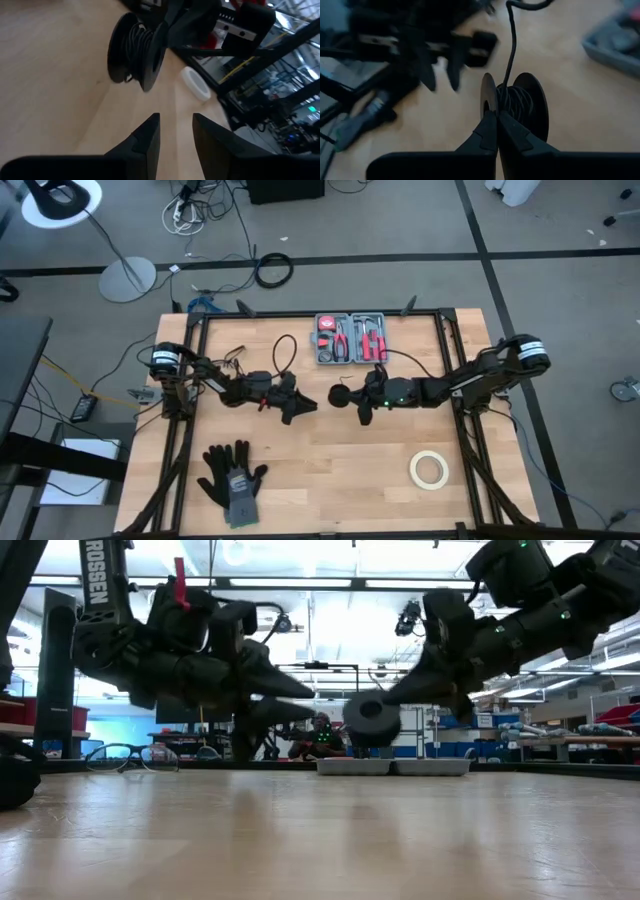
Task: Coil cords
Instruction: Coil the black wire onto the black spool
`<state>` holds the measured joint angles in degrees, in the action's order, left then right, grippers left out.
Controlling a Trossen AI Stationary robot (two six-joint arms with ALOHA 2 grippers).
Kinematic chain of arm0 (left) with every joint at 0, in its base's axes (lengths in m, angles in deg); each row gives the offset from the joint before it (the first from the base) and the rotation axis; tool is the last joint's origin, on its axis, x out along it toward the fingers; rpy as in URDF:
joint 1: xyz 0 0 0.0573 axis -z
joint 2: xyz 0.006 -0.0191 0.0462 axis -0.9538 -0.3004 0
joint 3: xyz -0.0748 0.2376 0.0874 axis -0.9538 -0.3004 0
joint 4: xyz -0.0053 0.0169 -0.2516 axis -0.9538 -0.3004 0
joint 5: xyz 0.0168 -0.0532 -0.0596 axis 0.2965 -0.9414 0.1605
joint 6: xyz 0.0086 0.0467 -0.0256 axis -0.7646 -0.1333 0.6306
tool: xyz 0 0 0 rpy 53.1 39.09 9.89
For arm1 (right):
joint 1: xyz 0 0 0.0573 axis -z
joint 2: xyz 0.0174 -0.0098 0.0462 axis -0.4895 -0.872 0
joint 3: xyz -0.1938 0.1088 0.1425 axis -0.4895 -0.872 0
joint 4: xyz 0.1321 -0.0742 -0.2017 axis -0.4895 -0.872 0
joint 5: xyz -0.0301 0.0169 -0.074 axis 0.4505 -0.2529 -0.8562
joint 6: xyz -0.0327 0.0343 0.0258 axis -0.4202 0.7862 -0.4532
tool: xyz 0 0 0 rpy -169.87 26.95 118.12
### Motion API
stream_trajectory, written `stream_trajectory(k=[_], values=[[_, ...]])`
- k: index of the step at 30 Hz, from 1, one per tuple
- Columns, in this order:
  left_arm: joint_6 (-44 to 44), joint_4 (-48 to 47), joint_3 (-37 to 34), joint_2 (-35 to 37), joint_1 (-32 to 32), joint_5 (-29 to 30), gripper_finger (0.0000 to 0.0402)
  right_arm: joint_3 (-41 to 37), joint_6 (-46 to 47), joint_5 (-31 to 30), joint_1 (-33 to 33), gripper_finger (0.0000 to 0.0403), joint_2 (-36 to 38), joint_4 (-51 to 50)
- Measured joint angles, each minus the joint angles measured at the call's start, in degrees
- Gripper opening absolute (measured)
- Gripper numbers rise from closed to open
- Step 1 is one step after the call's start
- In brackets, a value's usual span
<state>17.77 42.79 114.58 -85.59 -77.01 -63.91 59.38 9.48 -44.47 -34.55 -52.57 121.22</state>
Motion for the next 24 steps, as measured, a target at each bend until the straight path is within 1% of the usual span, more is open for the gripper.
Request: stream_trajectory(k=[3, 5, 9, 14, 18, 21, 24], values=[[0.96, 0.13, -1.52, -0.02, 0.0, 1.45, 0.0117, 0.0, 4.24, 0.02, 0.19, 0.0, 1.86, -7.58], [1.04, 0.2, -1.93, -0.02, 0.0, 2.54, 0.0117, 0.0, 6.52, 0.21, 0.2, 0.0, 2.37, -10.55], [-1.14, 0.2, -2.02, -0.02, 0.0, 4.64, 0.0117, 0.0, 9.54, 2.17, 0.2, 0.001, 1.72, -10.63], [-3.86, -0.07, -2.02, -0.02, 0.0, 6.68, 0.0117, 0.02, 12.48, 4.86, 0.81, 0.0043, -0.64, -10.25], [-5.12, -0.54, -2.02, 0.0, 0.0, 7.77, 0.0117, 0.02, 12.39, 6.58, 1.51, 0.0075, -0.81, -10.57], [-6.05, -0.65, -2.02, 0.03, 0.02, 7.8, 0.0117, 0.02, 10.25, 6.6, 2.47, 0.0098, 0.26, -10.51], [-7.42, -0.67, -2.02, 0.03, 0.04, 7.87, 0.0113, 0.02, 8.13, 6.62, 3.78, 0.0116, 1.84, -12.89]])
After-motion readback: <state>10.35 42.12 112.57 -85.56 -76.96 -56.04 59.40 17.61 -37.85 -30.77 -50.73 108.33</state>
